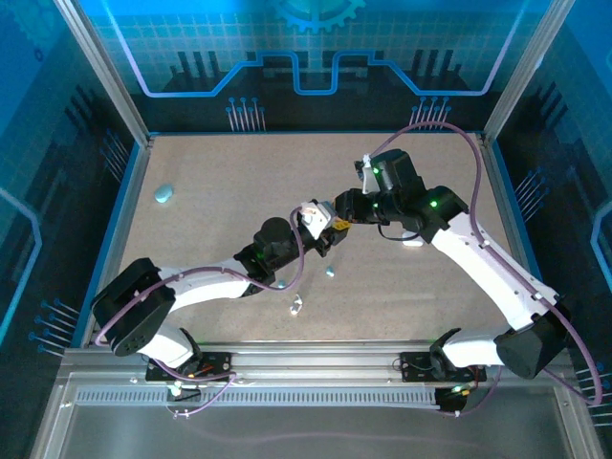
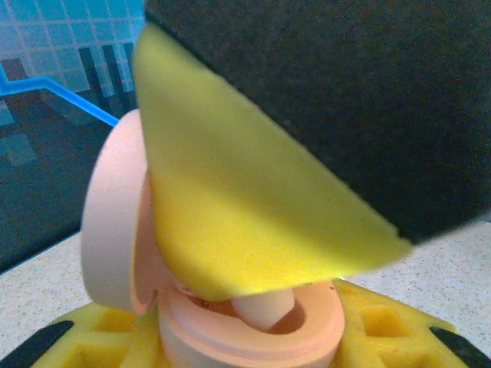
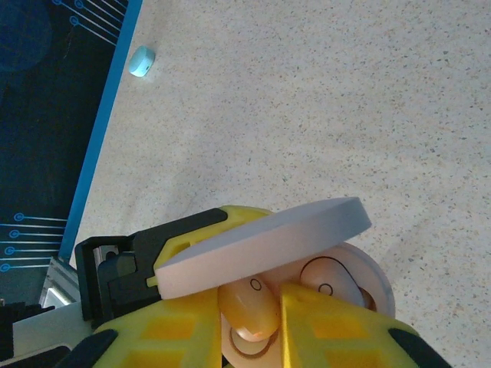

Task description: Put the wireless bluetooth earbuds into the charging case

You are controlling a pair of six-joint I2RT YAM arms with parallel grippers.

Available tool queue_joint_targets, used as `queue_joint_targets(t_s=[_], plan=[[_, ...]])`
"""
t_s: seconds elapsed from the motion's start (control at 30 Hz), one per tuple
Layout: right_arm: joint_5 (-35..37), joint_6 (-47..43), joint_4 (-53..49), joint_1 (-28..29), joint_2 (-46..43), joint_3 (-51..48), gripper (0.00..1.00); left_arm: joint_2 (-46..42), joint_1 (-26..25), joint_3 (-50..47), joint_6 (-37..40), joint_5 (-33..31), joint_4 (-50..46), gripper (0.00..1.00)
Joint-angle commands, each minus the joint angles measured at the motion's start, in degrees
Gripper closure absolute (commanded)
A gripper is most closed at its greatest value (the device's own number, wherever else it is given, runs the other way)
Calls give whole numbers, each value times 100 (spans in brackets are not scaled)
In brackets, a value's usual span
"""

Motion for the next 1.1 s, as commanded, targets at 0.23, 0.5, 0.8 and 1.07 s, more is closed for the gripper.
queue_joint_targets(t_s=[0.23, 0.5, 0.8, 1.07], plan=[[37, -179, -256, 116, -84, 140, 70, -63, -66, 272, -115, -11, 513, 63], [-213, -250, -321, 98, -182, 268, 68, -76, -65, 257, -98, -22, 495, 63], [-176, -282, -81, -39, -829, 286, 63, -166, -53, 93, 25, -1, 495, 63], [-622, -427, -204, -947, -749, 468, 53, -343, -19, -154, 253, 844, 577, 63]])
